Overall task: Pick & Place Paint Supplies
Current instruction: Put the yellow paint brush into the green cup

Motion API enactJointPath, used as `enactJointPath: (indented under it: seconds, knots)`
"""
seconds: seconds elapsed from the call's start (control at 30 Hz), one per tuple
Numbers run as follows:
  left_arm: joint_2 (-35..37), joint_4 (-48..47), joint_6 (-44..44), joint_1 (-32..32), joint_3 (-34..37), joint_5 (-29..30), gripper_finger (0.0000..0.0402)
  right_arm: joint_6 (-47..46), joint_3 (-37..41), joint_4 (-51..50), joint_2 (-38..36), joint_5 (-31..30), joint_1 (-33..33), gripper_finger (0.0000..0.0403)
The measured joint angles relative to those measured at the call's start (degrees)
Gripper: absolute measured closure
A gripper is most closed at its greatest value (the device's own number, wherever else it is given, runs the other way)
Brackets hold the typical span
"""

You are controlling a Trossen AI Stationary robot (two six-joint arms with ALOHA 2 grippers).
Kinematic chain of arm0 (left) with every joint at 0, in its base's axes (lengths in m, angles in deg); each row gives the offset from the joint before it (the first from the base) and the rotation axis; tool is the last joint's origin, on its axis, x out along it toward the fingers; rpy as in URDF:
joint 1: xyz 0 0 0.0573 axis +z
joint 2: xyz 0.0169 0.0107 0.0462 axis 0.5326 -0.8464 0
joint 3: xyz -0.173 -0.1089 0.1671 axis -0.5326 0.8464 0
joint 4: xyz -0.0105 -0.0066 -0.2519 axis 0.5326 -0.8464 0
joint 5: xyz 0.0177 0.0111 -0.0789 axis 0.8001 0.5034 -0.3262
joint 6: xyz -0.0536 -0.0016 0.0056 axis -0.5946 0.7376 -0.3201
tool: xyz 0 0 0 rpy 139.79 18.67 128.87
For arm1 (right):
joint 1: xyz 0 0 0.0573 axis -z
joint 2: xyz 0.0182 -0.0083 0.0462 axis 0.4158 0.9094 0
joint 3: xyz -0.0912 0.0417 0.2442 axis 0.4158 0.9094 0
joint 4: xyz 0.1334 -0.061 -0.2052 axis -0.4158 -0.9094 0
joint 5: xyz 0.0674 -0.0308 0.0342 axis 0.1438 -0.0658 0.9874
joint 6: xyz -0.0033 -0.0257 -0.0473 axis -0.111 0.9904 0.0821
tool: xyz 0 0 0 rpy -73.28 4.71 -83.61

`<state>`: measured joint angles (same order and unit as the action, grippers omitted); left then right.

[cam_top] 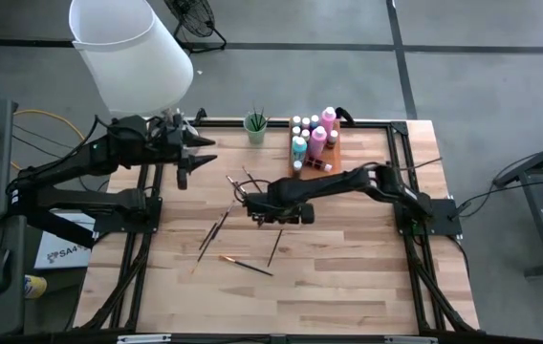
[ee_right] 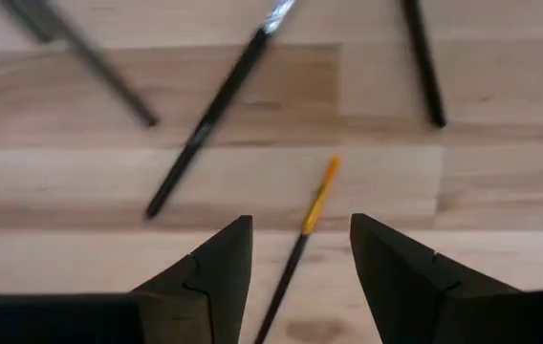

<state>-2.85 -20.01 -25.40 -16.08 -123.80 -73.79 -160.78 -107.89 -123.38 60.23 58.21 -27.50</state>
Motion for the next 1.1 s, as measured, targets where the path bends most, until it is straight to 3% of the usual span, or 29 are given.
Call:
enactJointPath:
  seconds: [0.87, 1.1]
  knots:
    - [0.0, -1.5, -0.1, 0.0, 0.0, -0.1, 0.0226, -4.6, 11.9, 12.3, -0.6, 1.0, 0.9, 0.0232]
    - [0.0, -1.7, -0.1, 0.0, 0.0, -0.1, 0.0226, -5.1, 13.4, 14.0, -0.6, 2.0, 0.7, 0.0280]
